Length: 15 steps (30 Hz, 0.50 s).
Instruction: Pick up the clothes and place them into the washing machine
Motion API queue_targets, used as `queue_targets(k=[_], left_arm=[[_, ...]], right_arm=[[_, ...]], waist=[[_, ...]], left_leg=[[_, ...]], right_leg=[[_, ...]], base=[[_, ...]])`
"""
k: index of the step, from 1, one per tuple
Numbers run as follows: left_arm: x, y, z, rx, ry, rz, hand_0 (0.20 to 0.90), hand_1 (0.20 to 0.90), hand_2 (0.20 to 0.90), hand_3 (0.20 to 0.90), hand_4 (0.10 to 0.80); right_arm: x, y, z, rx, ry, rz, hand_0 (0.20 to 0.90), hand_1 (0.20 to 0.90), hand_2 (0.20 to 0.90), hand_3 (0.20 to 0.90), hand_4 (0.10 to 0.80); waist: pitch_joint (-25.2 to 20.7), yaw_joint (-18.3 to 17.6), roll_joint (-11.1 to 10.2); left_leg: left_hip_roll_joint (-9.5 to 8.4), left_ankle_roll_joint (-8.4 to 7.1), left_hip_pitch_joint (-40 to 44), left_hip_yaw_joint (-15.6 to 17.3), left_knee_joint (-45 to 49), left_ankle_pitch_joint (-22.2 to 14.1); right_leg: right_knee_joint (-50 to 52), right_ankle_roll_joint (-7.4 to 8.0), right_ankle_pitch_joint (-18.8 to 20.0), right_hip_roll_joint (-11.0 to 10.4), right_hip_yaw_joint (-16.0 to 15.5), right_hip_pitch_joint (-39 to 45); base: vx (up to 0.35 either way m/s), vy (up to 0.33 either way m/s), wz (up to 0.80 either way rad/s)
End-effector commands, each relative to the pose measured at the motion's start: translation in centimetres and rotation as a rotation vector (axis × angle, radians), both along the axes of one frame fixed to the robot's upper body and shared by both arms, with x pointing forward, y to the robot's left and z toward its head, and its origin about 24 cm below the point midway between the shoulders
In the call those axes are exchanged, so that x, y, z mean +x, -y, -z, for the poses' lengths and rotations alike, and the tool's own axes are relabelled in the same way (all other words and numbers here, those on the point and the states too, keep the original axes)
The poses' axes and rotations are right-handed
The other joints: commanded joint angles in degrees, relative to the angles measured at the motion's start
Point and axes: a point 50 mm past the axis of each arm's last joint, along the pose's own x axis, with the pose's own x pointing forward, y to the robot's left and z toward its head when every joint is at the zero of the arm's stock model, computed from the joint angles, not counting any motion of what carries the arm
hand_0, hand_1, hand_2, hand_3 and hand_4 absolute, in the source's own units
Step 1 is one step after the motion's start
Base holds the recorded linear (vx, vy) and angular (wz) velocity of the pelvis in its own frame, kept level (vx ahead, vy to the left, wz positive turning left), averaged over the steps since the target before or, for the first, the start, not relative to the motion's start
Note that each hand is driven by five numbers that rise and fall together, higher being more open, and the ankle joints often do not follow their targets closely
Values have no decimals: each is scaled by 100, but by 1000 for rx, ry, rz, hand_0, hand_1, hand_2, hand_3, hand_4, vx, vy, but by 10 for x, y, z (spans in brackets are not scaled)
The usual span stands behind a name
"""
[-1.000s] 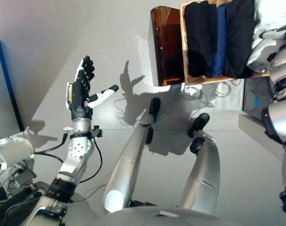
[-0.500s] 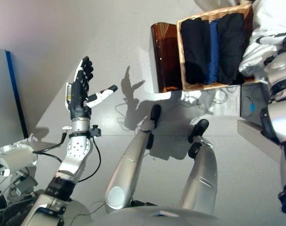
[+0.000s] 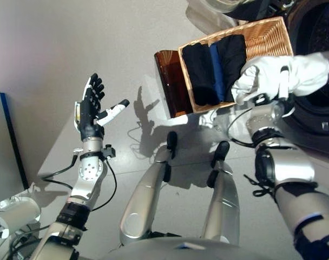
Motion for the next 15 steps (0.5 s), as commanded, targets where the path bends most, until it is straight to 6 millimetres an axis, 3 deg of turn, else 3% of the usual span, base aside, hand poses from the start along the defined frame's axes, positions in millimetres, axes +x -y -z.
queue_targets(k=[1, 4, 11, 12, 13, 14, 15], left_arm=[[-7, -12, -25, -56, 191, -54, 900, 900, 900, 900, 800], [-9, -10, -25, -56, 204, -49, 900, 900, 900, 900, 800], [-10, -13, -24, -41, 204, -56, 900, 900, 900, 900, 800], [-11, -15, -24, -36, 202, -62, 900, 900, 900, 900, 800], [-13, -20, -23, -35, 204, -76, 900, 900, 900, 900, 800], [-13, -19, -23, -37, 206, -73, 900, 900, 900, 900, 800], [-17, -27, -23, -19, 208, -85, 900, 900, 900, 900, 800]], right_arm=[[7, -3, -44, -116, 280, -1, 200, 200, 200, 200, 300], [9, -11, -46, -92, 340, -5, 200, 200, 200, 200, 300], [8, -9, -57, -95, 386, 35, 200, 200, 200, 200, 300], [5, -2, -65, -115, 404, 65, 200, 200, 200, 200, 300], [-4, 20, -94, -167, 480, 157, 200, 200, 200, 200, 300], [-5, 21, -95, -170, 477, 162, 200, 200, 200, 200, 300], [-31, 61, -142, -260, 571, 330, 200, 200, 200, 200, 300]], waist=[[-439, 184, 393], [-452, 219, 488], [-506, 241, 579], [-519, 238, 594], [-556, 204, 608], [-553, 219, 617], [-604, 201, 665]], left_leg=[[-102, -493, -141, -281, -14, -323], [-116, -484, -180, -287, 12, -323], [-124, -496, -192, -270, 15, -324], [-131, -502, -190, -269, 21, -331], [-132, -514, -187, -266, 21, -332], [-134, -514, -189, -267, 22, -332], [-128, -503, -227, -209, 10, -194]], right_leg=[[-53, -216, -562, 75, -195, 465], [5, -208, -573, 39, -176, 408], [118, -223, -655, 24, -132, 381], [121, -220, -667, 22, -121, 390], [98, -210, -674, 19, -98, 407], [98, -209, -676, 17, -99, 407], [55, -227, -558, -13, -142, 394]], base=[[0, 0, 0], [-6, 5, 1], [11, 0, 2], [45, -17, 0], [37, -14, -1], [-44, 11, 4], [-66, 24, 8]])
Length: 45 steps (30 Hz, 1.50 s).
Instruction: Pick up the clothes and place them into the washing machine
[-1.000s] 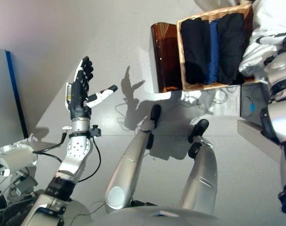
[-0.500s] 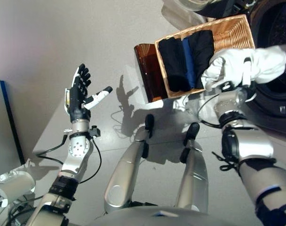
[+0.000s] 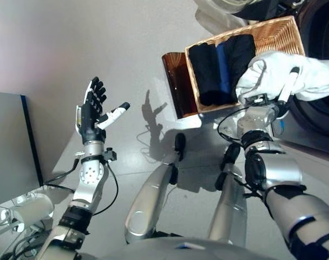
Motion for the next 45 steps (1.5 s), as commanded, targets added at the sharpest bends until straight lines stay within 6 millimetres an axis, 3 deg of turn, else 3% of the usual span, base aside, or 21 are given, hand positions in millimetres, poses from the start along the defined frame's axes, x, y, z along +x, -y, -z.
queue_targets(k=[1, 2, 3, 5, 6, 8, 11, 12, 14, 15, 16, 20, 27, 31, 33, 37, 38, 39, 40, 41, 45], left_arm=[[-11, -26, -27, -7, 192, -93, 900, 900, 900, 900, 800], [-15, -35, -24, 18, 177, -109, 900, 900, 900, 900, 800], [-14, -32, -24, 10, 179, -97, 900, 900, 900, 900, 800], [-20, -44, -21, 53, 151, -120, 900, 900, 900, 900, 800], [-20, -42, -21, 43, 154, -119, 900, 900, 900, 900, 800], [-24, -44, -16, 36, 129, -117, 900, 900, 900, 900, 800], [-23, -42, -12, -11, 112, -119, 900, 900, 900, 900, 800], [-22, -40, -9, -25, 101, -113, 900, 900, 900, 900, 800], [-22, -40, -7, -41, 96, -115, 900, 900, 900, 900, 800], [-23, -40, -6, -52, 93, -110, 900, 900, 900, 900, 800], [-23, -41, -6, -51, 92, -110, 900, 900, 900, 900, 800], [-26, -37, 3, -67, 53, -90, 900, 900, 900, 900, 800], [-27, -40, 5, -52, 39, -100, 900, 900, 900, 900, 800], [-30, -43, 6, -46, 40, -119, 900, 900, 900, 900, 800], [-27, -40, 9, -49, 24, -113, 900, 900, 900, 900, 800], [-24, -37, 9, -46, 23, -98, 900, 900, 900, 900, 800], [-24, -36, 9, -48, 25, -93, 900, 900, 900, 900, 800], [-24, -36, 9, -48, 24, -94, 900, 900, 900, 900, 800], [-24, -36, 11, -44, 13, -92, 900, 900, 900, 900, 800], [-24, -36, 10, -27, 12, -85, 900, 900, 900, 900, 800], [-26, -42, 11, -5, 3, -97, 900, 900, 900, 900, 800]], right_arm=[[-32, 59, -122, -335, 296, 294, 200, 200, 200, 200, 300], [-56, 84, -158, -416, 342, 415, 200, 200, 200, 200, 300], [-58, 85, -163, -424, 327, 431, 200, 200, 200, 200, 300], [-99, 105, -236, -597, 374, 593, 200, 200, 200, 200, 300], [-100, 103, -241, -604, 373, 597, 200, 200, 200, 200, 300], [-106, 102, -260, -702, 365, 592, 900, 900, 900, 900, 800], [-91, 96, -246, -692, 341, 530, 900, 900, 900, 900, 800], [-77, 93, -227, -656, 295, 482, 900, 900, 900, 900, 800], [-69, 91, -216, -662, 250, 445, 900, 900, 900, 900, 800], [-54, 85, -196, -649, 193, 380, 900, 900, 900, 900, 800], [-54, 85, -195, -648, 193, 377, 900, 900, 900, 900, 800], [-25, 70, -154, -580, 72, 237, 900, 900, 900, 900, 800], [-16, 57, -145, -518, 97, 195, 900, 900, 900, 900, 800], [-15, 55, -145, -517, 102, 194, 900, 900, 900, 900, 800], [-8, 45, -131, -513, 79, 142, 900, 900, 900, 900, 800], [0, 33, -108, -519, 28, 73, 900, 900, 900, 900, 800], [6, 23, -93, -570, -42, 7, 900, 900, 900, 900, 800], [6, 23, -93, -571, -43, 6, 900, 900, 900, 900, 800], [7, 25, -80, -645, -162, -30, 900, 900, 900, 900, 800], [10, 22, -76, -731, -264, -61, 900, 900, 900, 900, 800], [17, 16, -69, -1082, -600, -126, 900, 900, 900, 900, 800]], waist=[[-578, 66, 246], [-698, 13, 217], [-663, 59, 273], [-824, 102, 309], [-820, 121, 345], [-925, 112, 388], [-917, 73, 459], [-936, 56, 500], [-940, 52, 504], [-920, 52, 540], [-920, 43, 532], [-875, 82, 592], [-893, 142, 634], [-852, 195, 697], [-876, 195, 653], [-841, 158, 613], [-839, 150, 555], [-838, 142, 557], [-873, 148, 475], [-801, 136, 440], [-732, 135, 244]], left_leg=[[-99, -403, -369, -190, 260, -312], [-123, -434, -305, -255, 246, -424], [-117, -408, -349, -194, 245, -317], [-182, -446, -275, -184, 217, -449], [-179, -441, -284, -160, 205, -446], [-164, -440, -272, -104, 172, -442], [-137, -402, -295, 0, 163, -341], [-124, -387, -260, 35, 146, -346], [-121, -382, -252, 53, 149, -354], [-109, -383, -227, 77, 139, -355], [-108, -384, -219, 76, 136, -355], [-102, -397, -208, 93, 99, -330], [-138, -433, -189, -11, 84, -415], [-151, -409, -248, 33, 57, -255], [-157, -435, -160, -29, 40, -361], [-139, -393, -179, 50, 44, -255], [-121, -389, -161, 57, 48, -256], [-121, -389, -156, 56, 47, -256], [-133, -419, -84, -6, 47, -387], [-92, -390, -103, 45, 34, -249], [-78, -444, -9, -41, 10, -357]], right_leg=[[-92, -138, -474, 55, -138, 413], [-93, -96, -573, 46, -43, 465], [-84, -117, -486, 25, -107, 418], [-154, -38, -517, -31, 50, 419], [-163, -32, -505, -28, 76, 395], [-132, -23, -498, -40, 160, 318], [-125, -60, -389, -24, 132, 258], [-144, -68, -364, -12, 147, 254], [-147, -72, -361, -3, 157, 265], [-157, -84, -355, 6, 154, 279], [-162, -85, -353, 8, 153, 289], [-168, -110, -365, 32, 136, 302], [-88, -97, -508, 33, 198, 305], [-61, -128, -395, 14, 142, 228], [-25, -102, -526, 25, 198, 289], [-40, -137, -390, 29, 135, 280], [-57, -144, -376, 36, 115, 314], [-61, -145, -376, 36, 113, 321], [-66, -113, -484, 44, 161, 393], [-119, -151, -332, 58, 73, 402], [-189, -120, -432, 105, 37, 553]], base=[[49, 21, 9], [29, 18, 12], [136, 44, 18], [84, 122, 8], [26, 114, -15], [18, 69, -21], [-26, 49, -24], [-69, 25, -7], [-1, 4, -7], [-11, -4, -9], [-26, -6, -8], [-6, -15, -6], [-19, -5, -5], [-8, 6, 10], [74, -9, 7], [-4, 9, 2], [-99, 5, 2], [89, -35, 5], [-25, -39, 3], [62, -68, 2], [-8, -49, -1]])
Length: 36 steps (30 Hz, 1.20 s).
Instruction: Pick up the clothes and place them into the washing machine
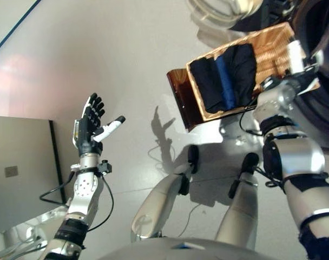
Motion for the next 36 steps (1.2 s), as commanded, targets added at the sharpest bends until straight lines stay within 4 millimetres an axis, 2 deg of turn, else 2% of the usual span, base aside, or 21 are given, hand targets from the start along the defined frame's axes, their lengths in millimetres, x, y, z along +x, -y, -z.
queue_targets(k=[1, 4, 10, 16, 29, 32, 36], left_arm=[[-2, -26, -21, 35, 110, -93, 900, 900, 900, 900, 800], [-6, -29, -24, 25, 123, -107, 900, 900, 900, 900, 800], [-6, -26, -34, 8, 171, -98, 900, 900, 900, 900, 800], [-5, -26, -44, 10, 214, -101, 900, 900, 900, 900, 800], [1, -17, -75, 13, 362, -100, 900, 900, 900, 900, 800], [2, -15, -77, 7, 373, -95, 900, 900, 900, 900, 800], [3, -12, -92, -4, 452, -103, 900, 900, 900, 900, 800]], right_arm=[[4, 5, -39, -400, -65, -41, 900, 900, 900, 900, 800], [6, 5, -44, -663, -266, -30, 900, 900, 900, 900, 800], [6, 10, -48, -746, -349, -12, 900, 900, 900, 900, 800], [6, 11, -60, -747, -352, 12, 900, 900, 900, 900, 800], [9, 4, -67, -717, -318, 15, 900, 900, 900, 900, 800], [9, 5, -67, -719, -324, 14, 900, 900, 900, 900, 800], [10, 4, -67, -701, -313, 12, 900, 900, 900, 900, 800]], waist=[[-159, 140, -93], [-92, 161, -234], [13, 176, -377], [168, 203, -479], [387, 326, -557], [406, 337, -556], [409, 418, -572]], left_leg=[[90, -542, -226, -175, 8, -292], [128, -530, -320, -221, 110, -295], [165, -529, -489, -303, 256, -318], [181, -551, -663, -369, 378, -332], [105, -532, -984, -465, 569, -404], [90, -528, -1013, -481, 591, -410], [26, -523, -1149, -534, 662, -447]], right_leg=[[-220, -268, -480, 228, -185, 515], [-161, -304, -488, 276, -249, 471], [-34, -335, -549, 305, -317, 378], [120, -358, -625, 314, -422, 264], [329, -381, -725, 247, -513, 36], [351, -380, -739, 232, -523, 20], [460, -397, -826, 192, -577, -73]], base=[[-40, -45, -1], [-30, -32, 5], [-6, -30, 5], [13, -19, 14], [28, 14, 6], [27, 12, 4], [53, 11, 14]])
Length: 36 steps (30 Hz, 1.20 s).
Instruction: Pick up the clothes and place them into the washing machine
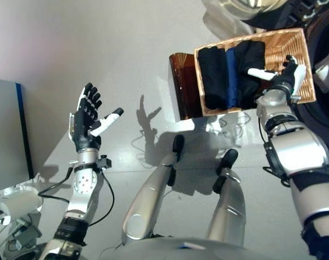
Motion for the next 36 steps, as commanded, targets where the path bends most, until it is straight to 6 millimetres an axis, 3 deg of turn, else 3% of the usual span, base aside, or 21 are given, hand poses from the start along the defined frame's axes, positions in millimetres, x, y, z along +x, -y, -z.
queue_targets(k=[1, 16, 22, 26, 30, 32, 33, 34, 35, 36], left_arm=[[-3, -16, -66, 9, 353, -91, 900, 900, 900, 900, 800], [3, -14, -69, 29, 354, -108, 900, 900, 900, 900, 800], [4, -9, -67, 19, 337, -91, 900, 900, 900, 900, 800], [0, -5, -70, 43, 343, -70, 900, 900, 900, 900, 800], [-2, -9, -72, 56, 345, -99, 900, 900, 900, 900, 800], [-2, -10, -69, 42, 334, -112, 900, 900, 900, 900, 800], [-2, -10, -68, 47, 330, -113, 900, 900, 900, 900, 800], [-2, -10, -68, 44, 332, -115, 900, 900, 900, 900, 800], [-2, -11, -67, 40, 329, -120, 900, 900, 900, 900, 800], [-2, -10, -67, 42, 327, -116, 900, 900, 900, 900, 800]], right_arm=[[7, 1, -60, -97, 178, 1, 900, 900, 900, 900, 800], [3, 7, -47, -105, 77, 56, 900, 900, 900, 900, 800], [-10, 29, -44, -220, -85, 180, 900, 900, 900, 900, 800], [-27, 56, -43, -427, -267, 268, 900, 900, 900, 900, 800], [-28, 60, -46, -549, -355, 251, 900, 900, 900, 900, 800], [-22, 53, -49, -613, -364, 210, 900, 900, 900, 900, 800], [-20, 49, -47, -631, -393, 190, 466, 466, 466, 466, 490], [-17, 45, -52, -626, -365, 181, 307, 307, 307, 307, 376], [-14, 41, -54, -638, -353, 170, 200, 200, 200, 200, 300], [-13, 38, -53, -655, -374, 155, 200, 200, 200, 200, 300]], waist=[[91, 266, 158], [47, 543, 113], [23, 755, 270], [-23, 894, 544], [-45, 979, 724], [-42, 974, 734], [-22, 971, 736], [-4, 969, 736], [5, 953, 734], [4, 937, 715]], left_leg=[[-15, -420, -430, 2, 446, -518], [-203, -387, -691, -148, 628, -590], [-295, -379, -838, -175, 650, -561], [-422, -373, -995, -217, 741, -515], [-490, -371, -1129, -222, 759, -460], [-486, -358, -1159, -211, 754, -439], [-484, -350, -1174, -210, 759, -427], [-480, -363, -1177, -203, 775, -414], [-469, -363, -1179, -187, 781, -406], [-458, -363, -1163, -183, 745, -404]], right_leg=[[247, -264, -661, 198, -99, 321], [474, -275, -807, 40, -299, 211], [584, -265, -848, -67, -354, 117], [929, -277, -946, -171, -267, -139], [1099, -282, -968, -226, -180, -325], [1120, -270, -965, -229, -118, -381], [1142, -270, -957, -218, -110, -403], [1153, -265, -943, -208, -109, -415], [1165, -264, -936, -204, -96, -428], [1147, -264, -945, -199, -94, -417]], base=[[58, 14, 23], [35, 6, 13], [11, 29, 9], [-1, 48, 14], [-17, 57, 20], [-12, 37, 4], [-12, 8, 8], [0, 0, 0], [-13, -4, -9], [-8, 2, -11]])
